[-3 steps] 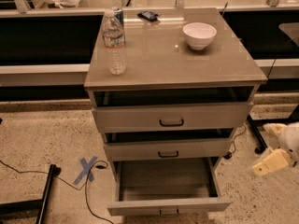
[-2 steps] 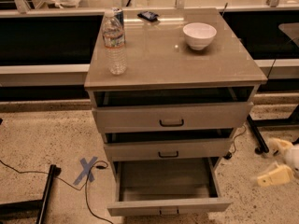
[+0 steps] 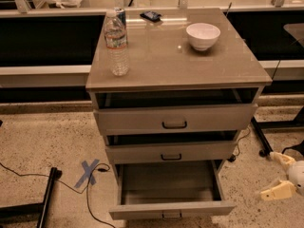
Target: Close bottom drawer
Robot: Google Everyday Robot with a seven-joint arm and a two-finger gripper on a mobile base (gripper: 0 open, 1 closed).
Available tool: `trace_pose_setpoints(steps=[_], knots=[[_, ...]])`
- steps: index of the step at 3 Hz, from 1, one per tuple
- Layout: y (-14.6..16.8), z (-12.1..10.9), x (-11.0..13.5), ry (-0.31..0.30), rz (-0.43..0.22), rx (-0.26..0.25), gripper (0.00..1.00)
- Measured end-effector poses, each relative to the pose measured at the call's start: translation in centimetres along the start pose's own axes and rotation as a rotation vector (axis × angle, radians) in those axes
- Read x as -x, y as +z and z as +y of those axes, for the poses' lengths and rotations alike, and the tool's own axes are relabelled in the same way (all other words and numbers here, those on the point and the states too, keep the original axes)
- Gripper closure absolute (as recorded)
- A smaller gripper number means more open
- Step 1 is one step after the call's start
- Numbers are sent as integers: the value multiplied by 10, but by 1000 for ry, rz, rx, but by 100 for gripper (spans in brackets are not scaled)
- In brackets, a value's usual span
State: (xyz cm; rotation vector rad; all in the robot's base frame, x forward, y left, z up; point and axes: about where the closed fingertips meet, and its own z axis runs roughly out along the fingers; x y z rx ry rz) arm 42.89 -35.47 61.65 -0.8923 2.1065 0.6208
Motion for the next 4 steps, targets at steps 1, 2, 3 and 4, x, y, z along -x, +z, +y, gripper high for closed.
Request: trace_pose_setpoints(steps=[1,2,3,4], knots=[[34,-7,-20,32,-7,64,0],[95,3,-74,-2,-26,106,0],[132,0,-104,-135,-94,38,0],[140,2,-104,-206,-101,43,0]])
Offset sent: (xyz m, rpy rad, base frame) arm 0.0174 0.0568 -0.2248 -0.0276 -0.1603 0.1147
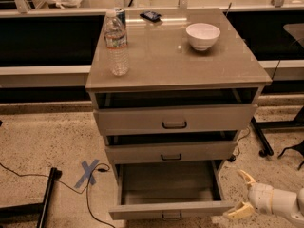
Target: Close bottom drawer
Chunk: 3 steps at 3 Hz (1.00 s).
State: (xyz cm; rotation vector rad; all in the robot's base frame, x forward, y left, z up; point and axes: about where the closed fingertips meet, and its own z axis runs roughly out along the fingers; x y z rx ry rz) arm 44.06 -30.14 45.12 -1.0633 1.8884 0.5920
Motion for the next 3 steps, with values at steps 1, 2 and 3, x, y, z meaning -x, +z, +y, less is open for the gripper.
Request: trace_pose_setpoints(steps=[1,2,3], knots=[[10,2,-7,-3,9,23,3],[52,12,-48,-63,28,152,26],[77,22,-78,-158,38,242,50]])
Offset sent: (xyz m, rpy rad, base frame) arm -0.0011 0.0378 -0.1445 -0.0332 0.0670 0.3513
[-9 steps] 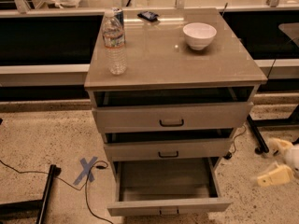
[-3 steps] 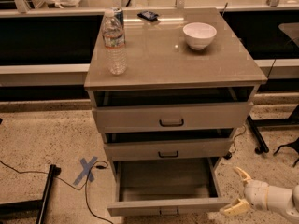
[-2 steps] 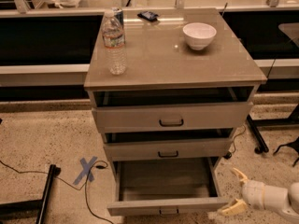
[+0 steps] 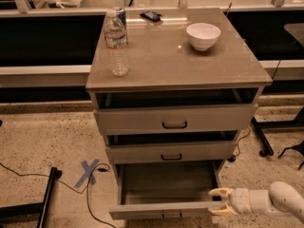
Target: Close bottom drawer
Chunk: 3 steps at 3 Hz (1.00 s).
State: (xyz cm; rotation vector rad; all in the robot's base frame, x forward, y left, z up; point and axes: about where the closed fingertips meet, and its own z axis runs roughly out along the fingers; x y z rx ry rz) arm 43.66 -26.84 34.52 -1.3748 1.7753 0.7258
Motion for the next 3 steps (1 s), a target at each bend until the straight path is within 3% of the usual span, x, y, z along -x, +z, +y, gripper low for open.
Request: trace_pose_setpoints(steps=[1,2,3], knots=[[19,7,-34,-45,13,66,73],[20,6,-34,-43,8,65,96],[41,3,-47,-16,-20,86,100]])
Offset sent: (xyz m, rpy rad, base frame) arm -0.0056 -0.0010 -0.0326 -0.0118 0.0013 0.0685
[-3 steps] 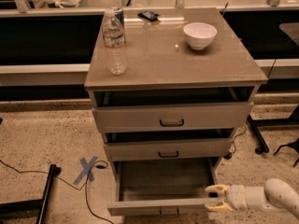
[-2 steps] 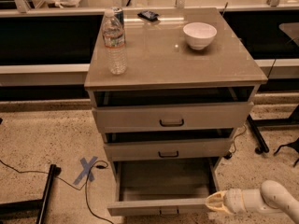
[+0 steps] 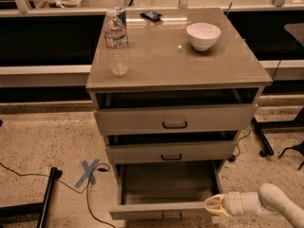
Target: Close bottom drawer
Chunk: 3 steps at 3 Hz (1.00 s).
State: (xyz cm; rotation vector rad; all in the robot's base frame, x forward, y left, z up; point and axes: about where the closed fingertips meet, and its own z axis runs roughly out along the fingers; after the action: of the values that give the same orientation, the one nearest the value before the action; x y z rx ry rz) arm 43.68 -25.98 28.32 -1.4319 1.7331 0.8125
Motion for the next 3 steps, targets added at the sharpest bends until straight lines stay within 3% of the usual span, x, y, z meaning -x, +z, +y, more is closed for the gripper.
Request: trace_pose_setpoints(steps=[2,3], knots=[[37,-10,-46,-33,-77,30,100],[35,-10,-58,-57,-85,54,100]])
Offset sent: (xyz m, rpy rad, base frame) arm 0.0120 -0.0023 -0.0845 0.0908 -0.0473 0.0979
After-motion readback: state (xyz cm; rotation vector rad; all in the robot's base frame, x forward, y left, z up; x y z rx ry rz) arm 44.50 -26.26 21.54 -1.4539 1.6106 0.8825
